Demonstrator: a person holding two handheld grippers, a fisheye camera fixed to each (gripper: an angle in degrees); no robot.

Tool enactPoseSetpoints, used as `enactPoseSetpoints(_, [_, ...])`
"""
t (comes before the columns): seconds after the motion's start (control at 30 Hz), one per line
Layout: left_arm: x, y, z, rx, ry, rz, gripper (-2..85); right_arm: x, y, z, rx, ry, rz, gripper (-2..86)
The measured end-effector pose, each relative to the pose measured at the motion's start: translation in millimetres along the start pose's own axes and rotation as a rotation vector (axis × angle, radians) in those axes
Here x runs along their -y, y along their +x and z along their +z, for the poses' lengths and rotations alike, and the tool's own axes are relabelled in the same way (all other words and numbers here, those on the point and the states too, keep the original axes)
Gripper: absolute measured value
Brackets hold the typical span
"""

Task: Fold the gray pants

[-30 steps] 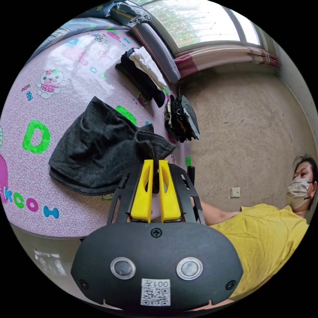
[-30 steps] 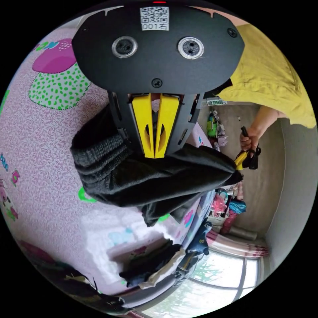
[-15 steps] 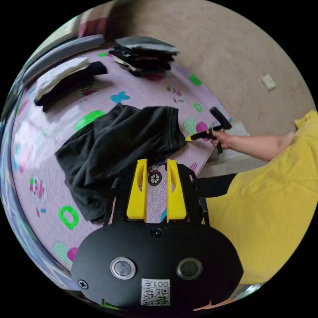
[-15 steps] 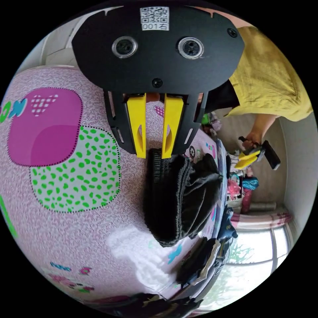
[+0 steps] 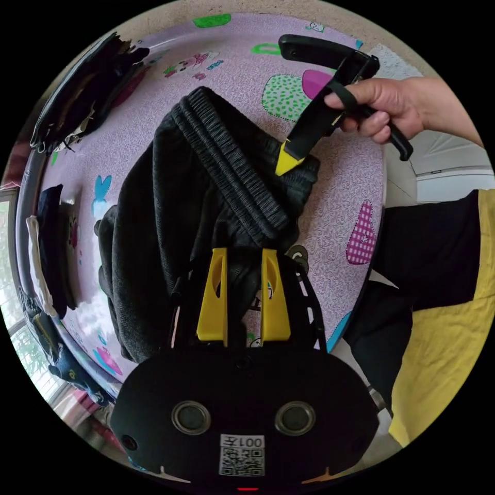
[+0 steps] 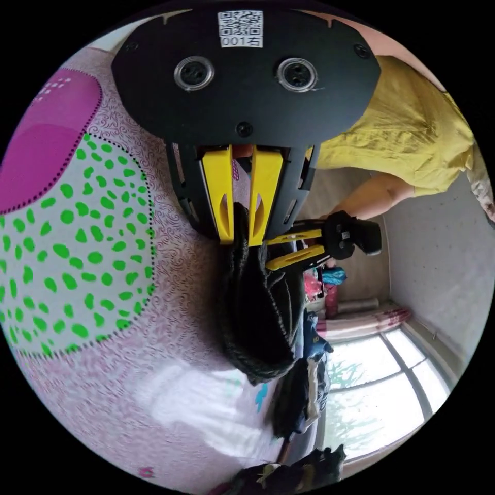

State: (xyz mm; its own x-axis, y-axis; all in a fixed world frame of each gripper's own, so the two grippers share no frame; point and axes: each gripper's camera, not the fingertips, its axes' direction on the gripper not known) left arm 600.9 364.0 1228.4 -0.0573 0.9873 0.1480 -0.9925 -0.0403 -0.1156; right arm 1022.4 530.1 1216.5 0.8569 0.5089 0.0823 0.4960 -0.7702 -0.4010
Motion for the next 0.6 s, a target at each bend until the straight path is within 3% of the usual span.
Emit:
enactPoseSetpoints(0.17, [-6.8,-17.4,-31.7,-0.144,0.163,-0.149,-0.9,-17.3,-31.3,-39.4,-0.019,-0.026,-0.223,0.6])
enactPoseSetpoints(0.33, [-71.3,-68.9,-105.6,-0.301,0.572,-0.616,-1.1,-36.6,-67.3,-90.7,0.041,-0.016,-0.403,0.5])
enactPoseSetpoints(0.4, [-88.4,-72.5,-121.3,-0.315,0.656,-0.690,-1.1,-44.1,-82.0,-106.7,0.046,-0.019,-0.469,0.5])
enactPoseSetpoints(0.5, [-99.3,-65.6,-128.8,-0.325,0.697,-0.735,-1.1,-58.5,-107.0,-130.5,0.081,0.011,-0.558,0.5])
enactPoseSetpoints(0.6, [-100.1,-59.2,-107.1,-0.446,0.695,-0.826,-1.1,-75.9,-141.8,-143.0,0.165,0.023,-0.666,0.5])
